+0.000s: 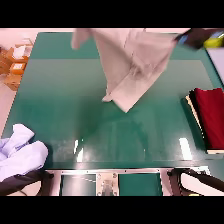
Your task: Fold the shirts.
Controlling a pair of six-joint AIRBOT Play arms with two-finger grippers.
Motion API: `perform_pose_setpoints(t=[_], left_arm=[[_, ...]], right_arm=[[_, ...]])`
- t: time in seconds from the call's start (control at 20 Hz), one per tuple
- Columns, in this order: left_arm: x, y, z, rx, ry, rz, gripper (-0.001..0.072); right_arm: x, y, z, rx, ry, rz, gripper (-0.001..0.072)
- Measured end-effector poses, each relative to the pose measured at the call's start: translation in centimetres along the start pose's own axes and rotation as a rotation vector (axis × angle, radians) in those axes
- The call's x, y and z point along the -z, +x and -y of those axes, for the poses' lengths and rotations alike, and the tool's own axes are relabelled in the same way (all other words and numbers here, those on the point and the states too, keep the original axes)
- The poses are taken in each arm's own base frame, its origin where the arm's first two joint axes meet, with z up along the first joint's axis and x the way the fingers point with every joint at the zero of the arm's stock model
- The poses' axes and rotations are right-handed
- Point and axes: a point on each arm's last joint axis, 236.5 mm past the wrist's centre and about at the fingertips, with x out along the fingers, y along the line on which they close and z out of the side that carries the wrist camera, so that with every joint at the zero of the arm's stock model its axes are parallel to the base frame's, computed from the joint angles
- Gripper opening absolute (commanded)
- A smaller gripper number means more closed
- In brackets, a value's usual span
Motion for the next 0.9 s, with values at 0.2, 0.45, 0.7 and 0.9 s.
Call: perform_pose_setpoints(t=[0.2, 0.45, 0.7, 0.9], left_arm=[[-7.2, -10.7, 8.0, 0.047, 0.153, 0.262, 0.0021], [-9.1, -16.7, 12.0, 0.066, 0.222, 0.385, 0.0021], [-6.1, -11.9, 6.8, -0.032, 0.161, 0.243, 0.0021], [2.8, -2.4, -3.2, -0.173, 0.032, -0.075, 0.0021]], right_arm=[[-5.3, -9.9, -8.7, 0.003, -0.221, 0.242, 0.0011], [-7.4, -15.8, -13.6, 0.012, -0.325, 0.425, 0.0011], [-7.9, -11.2, -9.8, -0.002, -0.239, 0.352, 0.0012], [-4.3, 0.8, -3.1, -0.056, -0.065, 0.110, 0.0012]])
